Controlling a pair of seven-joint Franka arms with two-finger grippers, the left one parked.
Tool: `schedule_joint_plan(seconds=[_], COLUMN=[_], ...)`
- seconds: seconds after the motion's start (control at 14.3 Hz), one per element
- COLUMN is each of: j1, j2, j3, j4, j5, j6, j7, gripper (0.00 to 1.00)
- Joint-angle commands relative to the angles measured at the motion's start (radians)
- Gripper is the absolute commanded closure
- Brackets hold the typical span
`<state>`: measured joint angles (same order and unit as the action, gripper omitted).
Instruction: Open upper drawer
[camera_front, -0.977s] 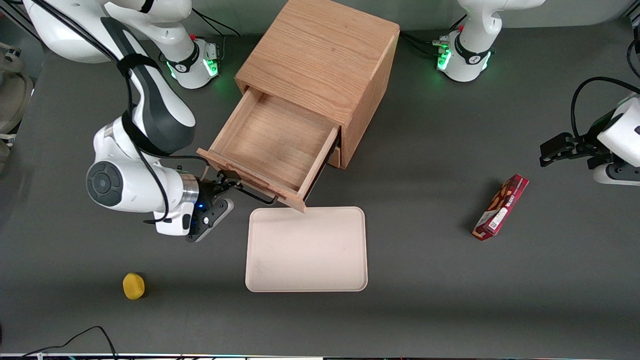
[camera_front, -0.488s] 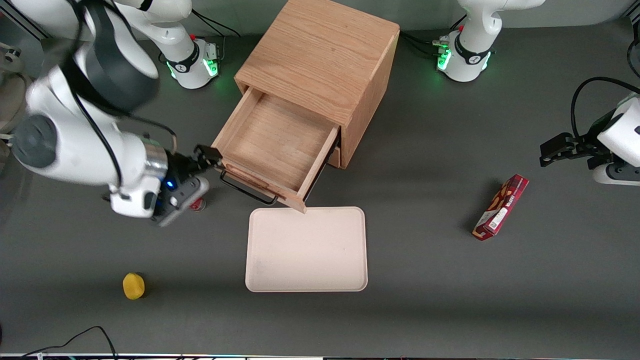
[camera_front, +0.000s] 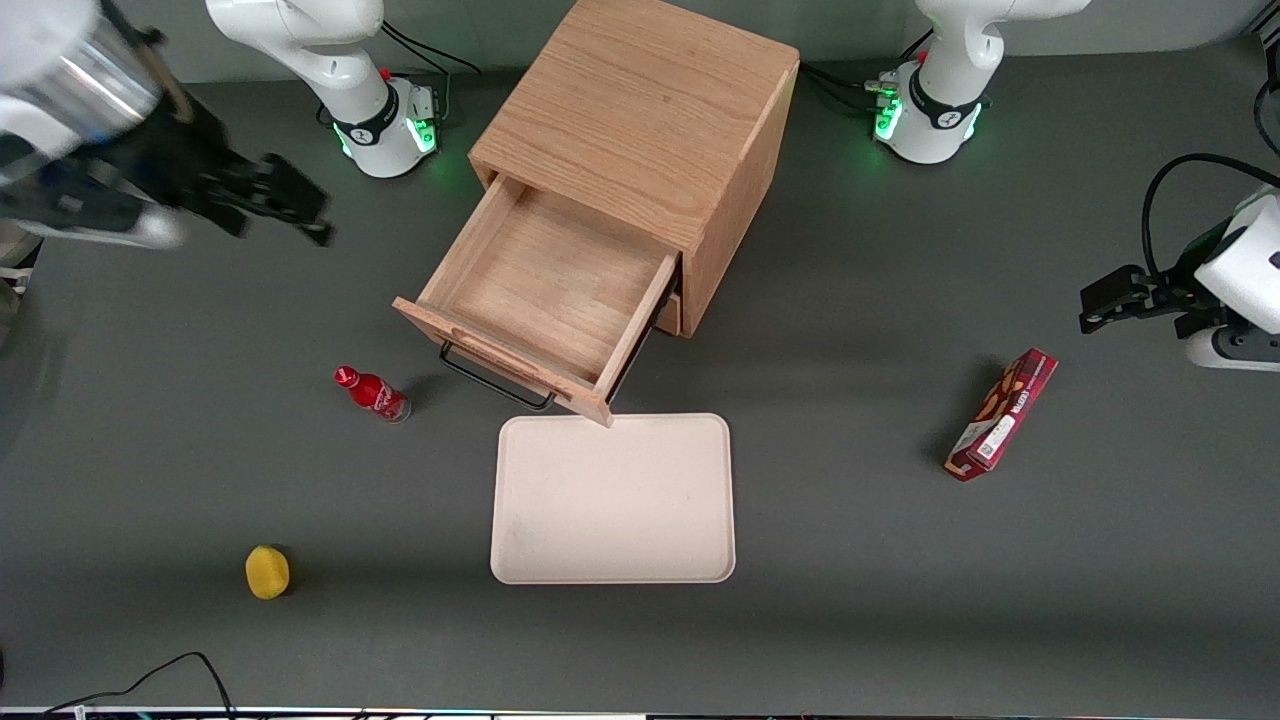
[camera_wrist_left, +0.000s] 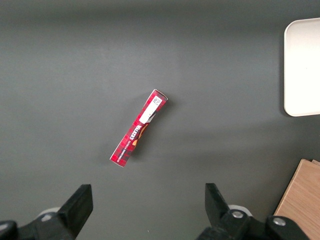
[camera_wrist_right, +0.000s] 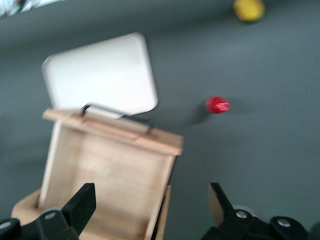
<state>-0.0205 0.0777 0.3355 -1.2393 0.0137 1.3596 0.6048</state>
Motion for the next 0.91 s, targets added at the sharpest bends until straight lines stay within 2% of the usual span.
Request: schedule_joint_plan(seconds=[0.0,0.07,0.28,0.56,0.63,0.84], j1=[-0.001,-0.001,0.002,0.007,0.008,0.008], j2=[-0.105,-0.143,-0.280,-0.423,-0.430,-0.385], j3=[-0.142,-0.186,-0.285,-0.283,-0.283,-0.283], j4=[-0.116,-0.174,-0.413,-0.721,-0.750,-0.691], j5=[-0.026,-0.026,-0.002,0.000,0.000,0.002], j6=[-0.051,-0.039,0.112,0.341,0.374,0.359], j7=[-0.146,-0.239,-0.325,-0.376,-0.404,-0.465], gripper=[0.00,0.00,0.00,0.00,0.00,0.00])
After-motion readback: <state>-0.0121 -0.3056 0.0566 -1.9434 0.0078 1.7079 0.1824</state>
